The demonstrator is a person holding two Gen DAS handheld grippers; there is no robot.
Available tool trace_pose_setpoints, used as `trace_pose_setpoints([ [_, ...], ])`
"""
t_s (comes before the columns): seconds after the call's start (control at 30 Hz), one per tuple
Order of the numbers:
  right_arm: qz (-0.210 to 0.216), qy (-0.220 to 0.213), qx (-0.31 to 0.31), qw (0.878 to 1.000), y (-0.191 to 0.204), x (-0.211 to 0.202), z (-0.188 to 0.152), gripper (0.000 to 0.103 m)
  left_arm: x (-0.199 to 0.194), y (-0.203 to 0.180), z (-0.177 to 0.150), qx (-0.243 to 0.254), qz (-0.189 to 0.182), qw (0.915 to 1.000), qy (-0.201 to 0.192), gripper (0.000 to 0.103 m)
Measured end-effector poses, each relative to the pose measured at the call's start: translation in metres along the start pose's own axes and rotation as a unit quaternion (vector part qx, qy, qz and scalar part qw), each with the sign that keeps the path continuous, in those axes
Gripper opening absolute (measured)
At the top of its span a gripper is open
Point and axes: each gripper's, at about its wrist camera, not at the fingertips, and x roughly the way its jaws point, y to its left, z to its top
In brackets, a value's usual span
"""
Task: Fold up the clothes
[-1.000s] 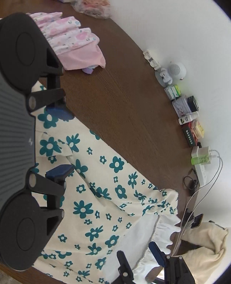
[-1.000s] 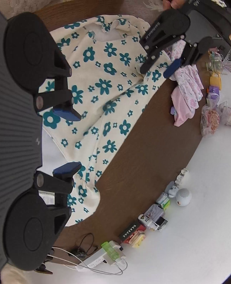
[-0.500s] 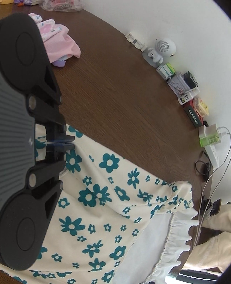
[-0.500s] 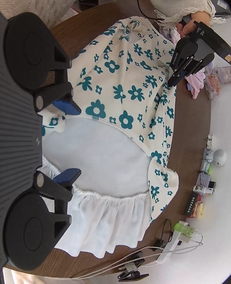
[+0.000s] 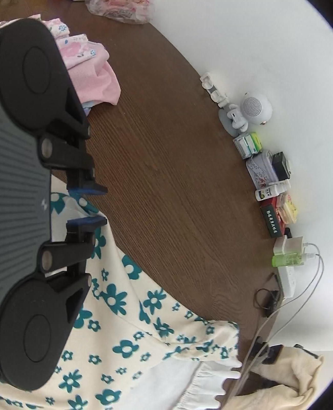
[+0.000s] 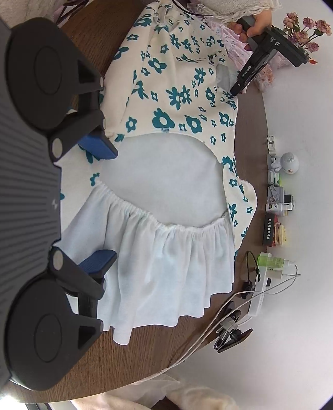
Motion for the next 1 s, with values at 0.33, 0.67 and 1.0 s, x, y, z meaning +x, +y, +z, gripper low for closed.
trace_pose_setpoints([
  [0.33,-0.038,-0.017,-0.025,0.999,0.012,0.000,0.019,0.079,0.019,-0.055,0.043,0.065,-0.071,0.9952,0.018,0.020],
  [0.67,-0.010,-0.040,-0.036,0.998,0.002,0.023,0.059,0.079,0.060,-0.070,0.043,0.091,-0.079,0.9914,0.052,0.015],
  [1.0,0.062,0.006,-0.159,0.985,0.012,0.094,0.165,0.072,0.057,-0.087,0.035,0.148,-0.056,0.9870,0.025,0.000],
])
